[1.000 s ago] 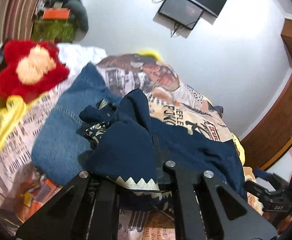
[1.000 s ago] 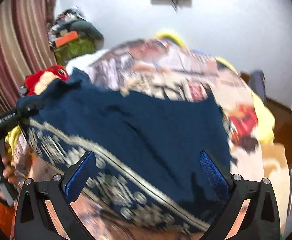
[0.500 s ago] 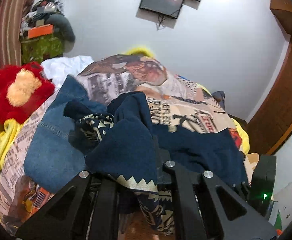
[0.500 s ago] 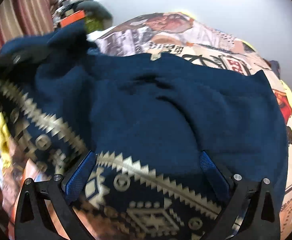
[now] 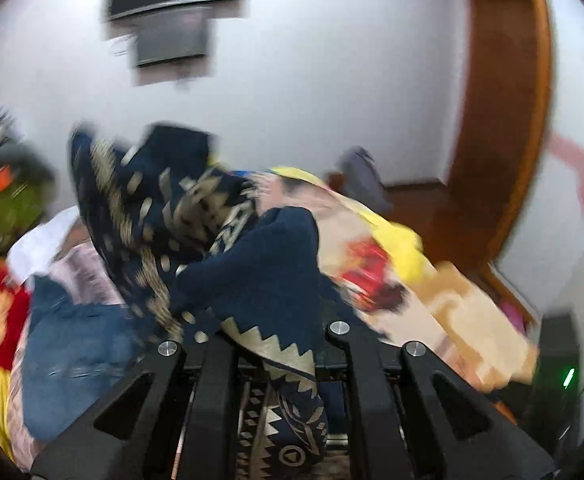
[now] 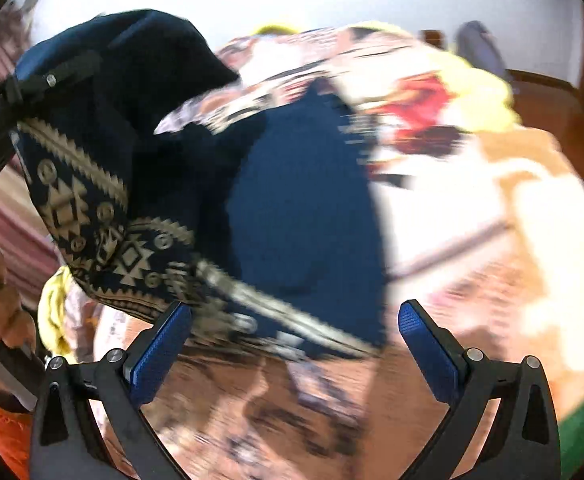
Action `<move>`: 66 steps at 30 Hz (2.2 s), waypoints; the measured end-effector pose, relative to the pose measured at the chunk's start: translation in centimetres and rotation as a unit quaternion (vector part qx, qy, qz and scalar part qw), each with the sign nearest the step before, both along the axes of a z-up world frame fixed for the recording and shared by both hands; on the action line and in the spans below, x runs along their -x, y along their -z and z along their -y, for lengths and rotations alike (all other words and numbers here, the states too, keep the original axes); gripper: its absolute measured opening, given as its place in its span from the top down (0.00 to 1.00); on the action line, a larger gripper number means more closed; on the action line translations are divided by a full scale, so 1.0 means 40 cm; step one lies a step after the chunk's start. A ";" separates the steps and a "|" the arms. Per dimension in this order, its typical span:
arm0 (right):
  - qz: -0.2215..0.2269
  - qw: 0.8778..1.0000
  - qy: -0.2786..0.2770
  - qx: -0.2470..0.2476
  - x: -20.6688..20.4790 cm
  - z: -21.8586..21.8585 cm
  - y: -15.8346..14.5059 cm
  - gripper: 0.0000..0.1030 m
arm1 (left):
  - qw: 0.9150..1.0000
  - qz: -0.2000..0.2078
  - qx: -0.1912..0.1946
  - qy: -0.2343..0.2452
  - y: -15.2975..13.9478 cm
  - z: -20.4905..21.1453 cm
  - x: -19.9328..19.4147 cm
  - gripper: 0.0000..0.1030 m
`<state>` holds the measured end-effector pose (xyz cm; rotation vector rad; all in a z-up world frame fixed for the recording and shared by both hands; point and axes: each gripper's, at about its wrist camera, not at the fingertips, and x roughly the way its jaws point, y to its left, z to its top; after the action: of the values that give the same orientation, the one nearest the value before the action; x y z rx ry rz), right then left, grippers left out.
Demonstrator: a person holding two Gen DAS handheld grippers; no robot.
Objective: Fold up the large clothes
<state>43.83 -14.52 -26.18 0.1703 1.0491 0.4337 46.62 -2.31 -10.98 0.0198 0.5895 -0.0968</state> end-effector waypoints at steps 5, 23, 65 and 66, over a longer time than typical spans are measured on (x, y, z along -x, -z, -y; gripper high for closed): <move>0.002 0.998 0.059 0.010 0.038 0.165 -0.016 0.00 | 0.991 -0.089 -0.038 0.097 0.139 0.151 0.006 0.93; 0.048 0.997 0.063 0.004 0.064 0.256 -0.119 0.00 | 0.977 -0.107 -0.099 0.155 0.163 0.156 0.232 0.38; 0.035 0.998 -0.055 -0.019 -0.135 0.028 -0.053 0.00 | 0.994 -0.112 0.003 0.006 0.137 -0.221 0.057 0.12; 0.023 0.998 -0.059 -0.032 -0.155 0.019 -0.043 0.00 | 0.992 -0.123 0.020 0.012 0.146 -0.228 0.037 0.12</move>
<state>50.04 -15.26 -24.47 0.1554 1.0046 0.5754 45.15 6.79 -16.81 -0.0249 0.8345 -0.1356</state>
